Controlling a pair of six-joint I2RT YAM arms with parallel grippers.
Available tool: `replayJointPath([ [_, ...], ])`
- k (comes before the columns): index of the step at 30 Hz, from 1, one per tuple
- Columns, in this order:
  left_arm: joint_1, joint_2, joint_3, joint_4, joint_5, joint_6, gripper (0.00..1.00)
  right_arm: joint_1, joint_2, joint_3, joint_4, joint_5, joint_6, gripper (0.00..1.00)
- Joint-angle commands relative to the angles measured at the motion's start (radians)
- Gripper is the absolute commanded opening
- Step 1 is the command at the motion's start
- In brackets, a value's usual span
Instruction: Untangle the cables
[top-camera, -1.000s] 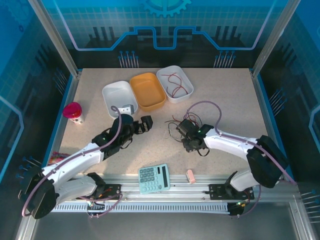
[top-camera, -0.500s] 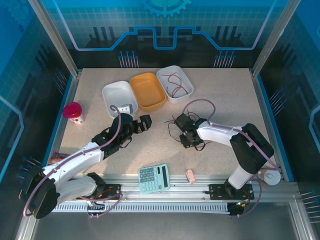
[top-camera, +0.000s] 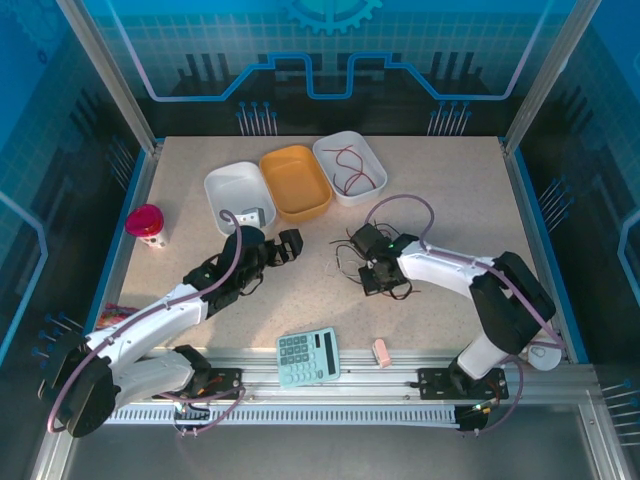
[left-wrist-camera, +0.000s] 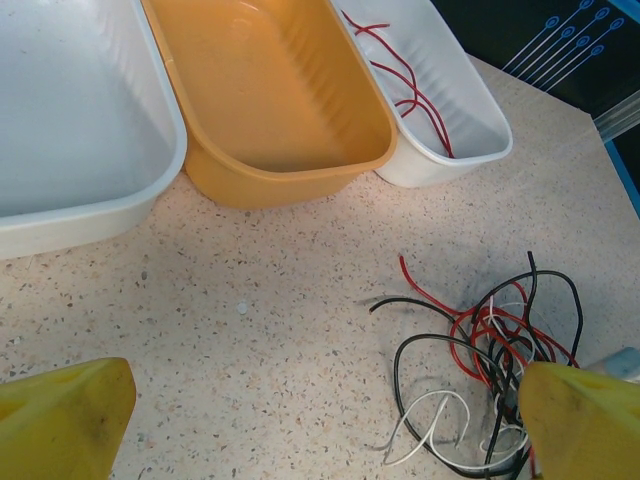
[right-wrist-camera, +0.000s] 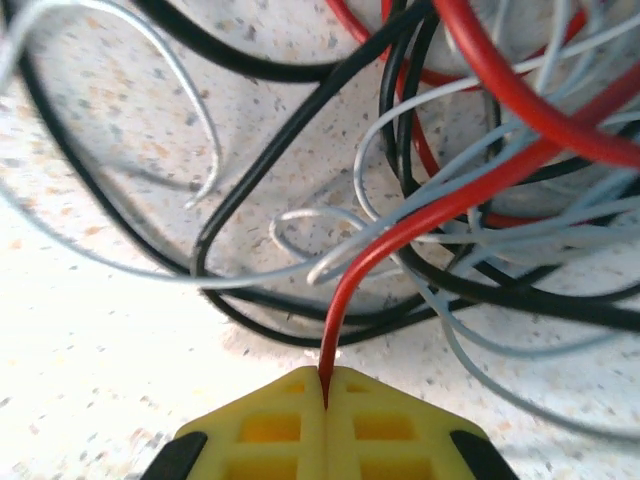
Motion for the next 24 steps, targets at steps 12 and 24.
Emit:
replayJointPath([
  [12, 0.010, -0.011, -0.018, 0.038, 0.045, -0.020, 0.99, 0.071, -0.320, 0.163, -0.178, 0.000, -0.006, 0.00],
  [24, 0.009, -0.010, -0.019, 0.059, 0.083, -0.016, 0.99, 0.066, -0.507, 0.231, -0.198, 0.011, -0.028, 0.00],
])
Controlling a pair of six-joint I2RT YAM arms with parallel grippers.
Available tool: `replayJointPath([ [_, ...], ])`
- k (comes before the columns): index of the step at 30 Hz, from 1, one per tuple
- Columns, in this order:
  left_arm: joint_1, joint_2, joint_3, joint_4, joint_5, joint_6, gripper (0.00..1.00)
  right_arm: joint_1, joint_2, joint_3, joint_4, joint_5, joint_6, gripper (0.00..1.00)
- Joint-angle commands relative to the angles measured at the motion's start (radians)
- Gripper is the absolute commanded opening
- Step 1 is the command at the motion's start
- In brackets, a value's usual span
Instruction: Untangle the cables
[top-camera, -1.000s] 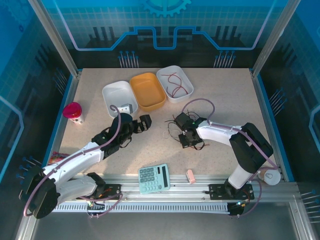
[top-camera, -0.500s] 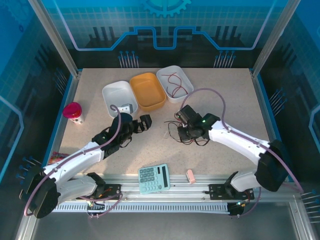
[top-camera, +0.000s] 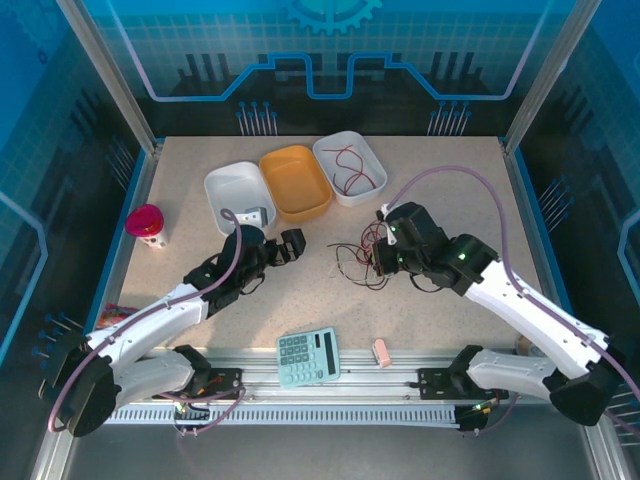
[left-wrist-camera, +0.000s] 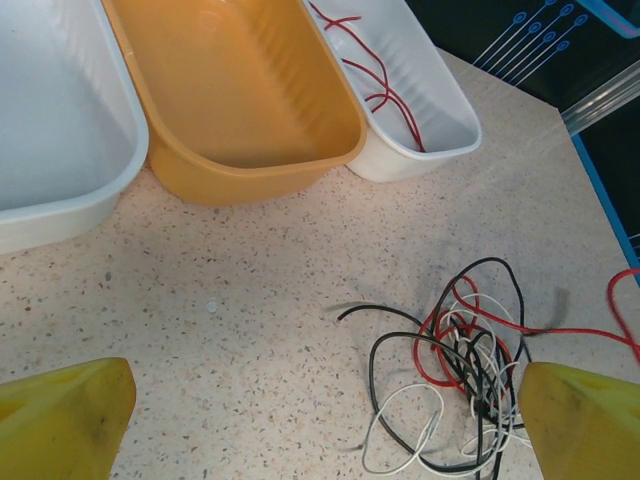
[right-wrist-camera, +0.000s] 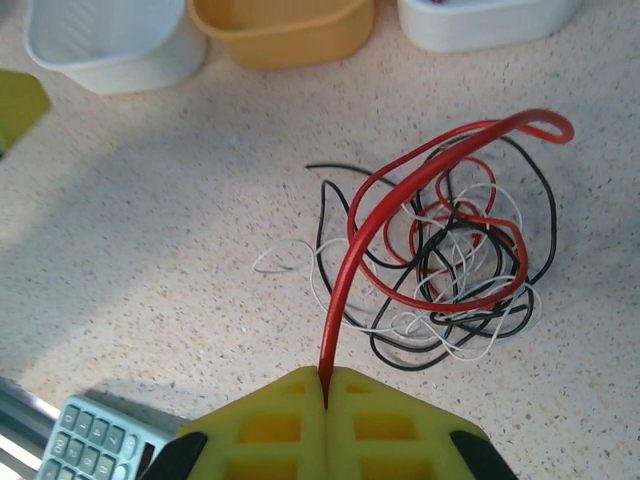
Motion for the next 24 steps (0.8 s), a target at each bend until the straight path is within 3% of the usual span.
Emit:
replayJointPath([
  [1, 0.007, -0.011, -0.021, 0.028, 0.031, -0.015, 0.99, 0.005, -0.035, 0.047, -0.040, 0.011, -0.026, 0.00],
  [13, 0.006, 0.001, -0.014, 0.030, 0.031, -0.009, 0.99, 0.003, -0.064, 0.218, -0.045, 0.074, -0.136, 0.00],
  [24, 0.006, 0.011, -0.018, 0.034, 0.054, -0.019, 0.99, -0.043, 0.069, 0.347, 0.031, 0.080, -0.246, 0.00],
])
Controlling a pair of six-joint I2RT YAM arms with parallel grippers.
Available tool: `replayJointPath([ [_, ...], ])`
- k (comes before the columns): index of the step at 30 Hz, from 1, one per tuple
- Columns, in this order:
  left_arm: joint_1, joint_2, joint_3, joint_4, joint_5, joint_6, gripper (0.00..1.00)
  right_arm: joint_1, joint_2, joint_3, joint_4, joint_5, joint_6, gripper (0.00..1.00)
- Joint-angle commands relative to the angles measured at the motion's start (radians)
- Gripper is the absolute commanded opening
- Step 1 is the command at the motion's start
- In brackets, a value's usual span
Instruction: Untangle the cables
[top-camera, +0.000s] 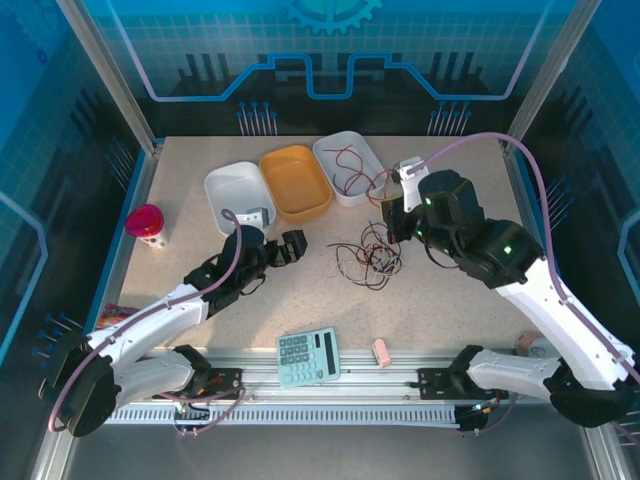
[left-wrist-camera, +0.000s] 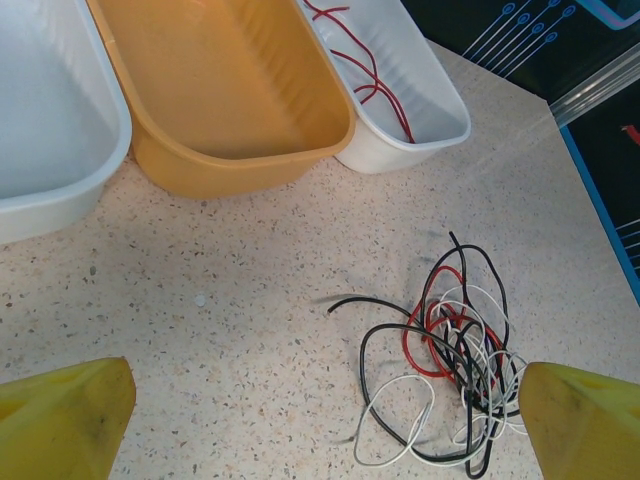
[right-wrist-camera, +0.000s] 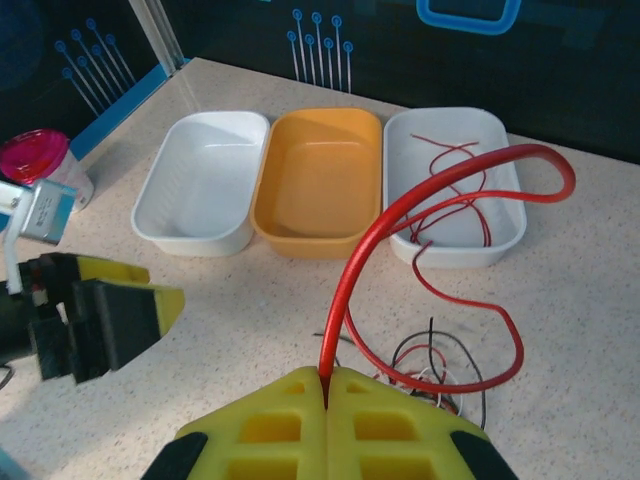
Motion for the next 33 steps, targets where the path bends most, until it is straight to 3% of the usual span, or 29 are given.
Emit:
replayJointPath([
  [1, 0.006, 0.012, -0.013, 0.024, 0.028, -0.024, 0.99, -0.038, 0.067, 0.033, 0.045, 0.001, -0.055, 0.00],
  [19, 0.006, -0.046, -0.047, -0.028, 0.085, -0.069, 0.99, -0.262, 0.469, 0.219, 0.250, -0.130, -0.056, 0.00],
  [33, 0.007, -0.064, -0.060, -0.046, 0.102, -0.063, 0.99, -0.315, 0.774, 0.419, 0.320, -0.160, -0.071, 0.00],
])
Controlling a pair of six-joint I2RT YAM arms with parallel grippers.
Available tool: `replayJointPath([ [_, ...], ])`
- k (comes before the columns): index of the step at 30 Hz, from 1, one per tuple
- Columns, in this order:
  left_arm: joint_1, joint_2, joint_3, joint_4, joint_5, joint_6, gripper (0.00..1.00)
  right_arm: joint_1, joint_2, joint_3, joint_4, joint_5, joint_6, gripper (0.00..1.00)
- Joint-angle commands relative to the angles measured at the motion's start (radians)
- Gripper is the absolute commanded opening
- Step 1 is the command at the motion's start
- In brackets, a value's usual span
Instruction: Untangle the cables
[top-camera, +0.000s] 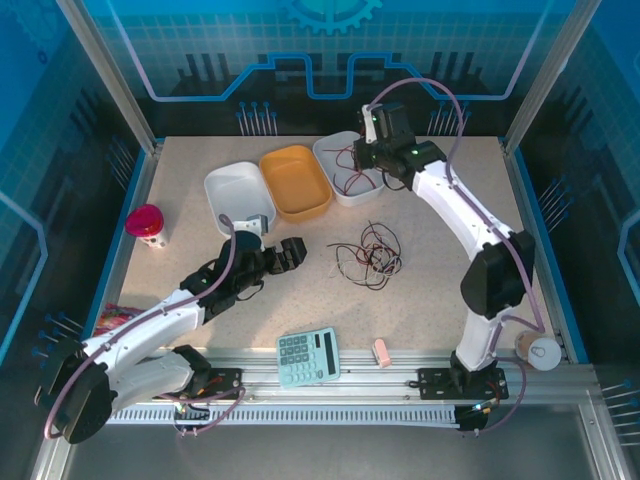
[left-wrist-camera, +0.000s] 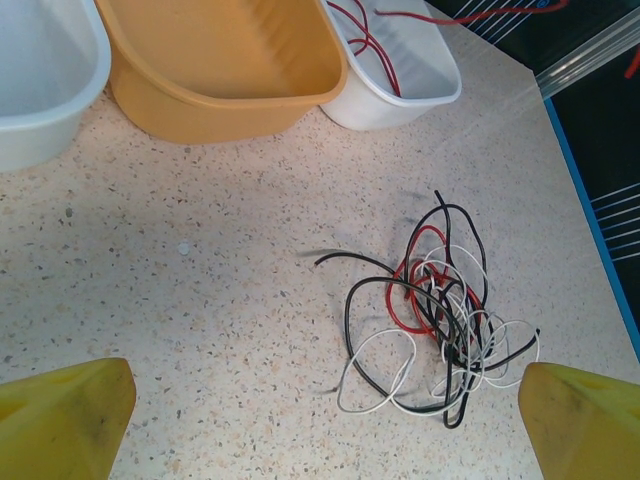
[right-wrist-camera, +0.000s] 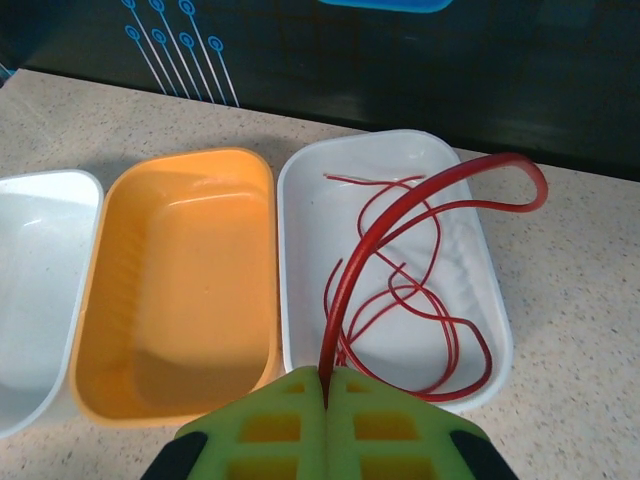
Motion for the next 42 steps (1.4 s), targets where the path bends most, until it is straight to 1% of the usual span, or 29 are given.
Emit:
replayJointPath([
  [1, 0.006, -0.017, -0.023, -0.015, 0.029, -0.012, 0.99, -0.012, 0.062, 0.081, 0.041, -0.012, -0.013, 0.00],
  [10, 0.007, -0.036, -0.022, -0.059, 0.033, -0.011, 0.99, -0.011, 0.202, 0.184, 0.068, -0.059, -0.013, 0.00],
  [15, 0.007, -0.052, -0.034, -0.063, 0.019, -0.018, 0.99, -0.011, 0.252, 0.221, 0.068, -0.073, -0.022, 0.00],
  [26, 0.006, -0.066, -0.044, -0.073, 0.006, -0.017, 0.99, -0.011, 0.336, 0.240, 0.082, -0.047, -0.041, 0.00],
  [38, 0.007, -0.068, -0.040, -0.084, 0.001, -0.012, 0.99, -0.029, 0.516, 0.382, 0.044, -0.018, -0.031, 0.00],
  [41, 0.006, -0.071, -0.039, -0.085, 0.002, -0.012, 0.99, -0.031, 0.540, 0.412, 0.010, -0.027, -0.024, 0.15],
  [42, 0.007, -0.072, -0.038, -0.085, 0.001, -0.012, 0.99, -0.031, 0.542, 0.416, 0.005, -0.029, -0.026, 0.21],
])
